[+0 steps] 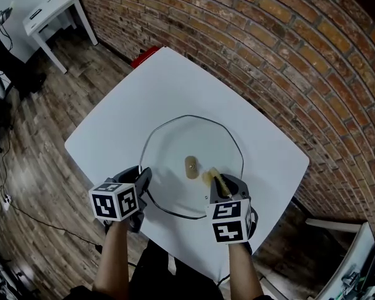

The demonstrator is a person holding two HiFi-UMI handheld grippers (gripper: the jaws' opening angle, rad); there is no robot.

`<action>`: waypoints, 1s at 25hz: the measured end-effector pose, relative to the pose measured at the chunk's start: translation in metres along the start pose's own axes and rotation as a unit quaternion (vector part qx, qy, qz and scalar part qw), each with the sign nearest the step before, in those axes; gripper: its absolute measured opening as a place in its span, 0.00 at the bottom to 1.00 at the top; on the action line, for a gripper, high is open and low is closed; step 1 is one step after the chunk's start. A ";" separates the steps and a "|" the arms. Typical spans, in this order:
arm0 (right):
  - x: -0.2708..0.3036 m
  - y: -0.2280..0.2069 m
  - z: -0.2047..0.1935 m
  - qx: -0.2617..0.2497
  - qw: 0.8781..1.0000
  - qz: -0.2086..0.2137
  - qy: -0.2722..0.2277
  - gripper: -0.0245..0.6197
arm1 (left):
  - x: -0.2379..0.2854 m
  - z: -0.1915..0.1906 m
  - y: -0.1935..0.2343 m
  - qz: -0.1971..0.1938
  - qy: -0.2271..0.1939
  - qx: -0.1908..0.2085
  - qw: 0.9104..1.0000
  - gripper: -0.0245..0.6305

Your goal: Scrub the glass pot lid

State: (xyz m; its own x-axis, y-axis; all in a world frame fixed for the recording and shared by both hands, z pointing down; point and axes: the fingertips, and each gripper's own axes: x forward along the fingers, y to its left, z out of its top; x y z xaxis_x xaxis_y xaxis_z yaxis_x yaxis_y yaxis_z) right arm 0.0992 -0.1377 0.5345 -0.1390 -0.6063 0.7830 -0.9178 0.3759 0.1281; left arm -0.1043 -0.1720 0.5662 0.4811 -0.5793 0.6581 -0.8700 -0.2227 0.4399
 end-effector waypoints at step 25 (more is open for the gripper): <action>-0.003 -0.017 -0.001 0.025 0.999 -0.025 -0.017 0.13 | -0.006 0.006 0.005 -0.021 -0.018 -0.011 1.000 0.22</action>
State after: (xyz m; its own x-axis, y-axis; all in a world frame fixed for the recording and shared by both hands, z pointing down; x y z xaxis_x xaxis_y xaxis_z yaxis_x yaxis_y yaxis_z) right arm 0.1151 -0.1416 0.5309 -0.1049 -0.6463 0.7558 -0.9411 0.3102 0.1346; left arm -0.1119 -0.1744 0.5612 0.5132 -0.5978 0.6158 -0.8458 -0.2306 0.4810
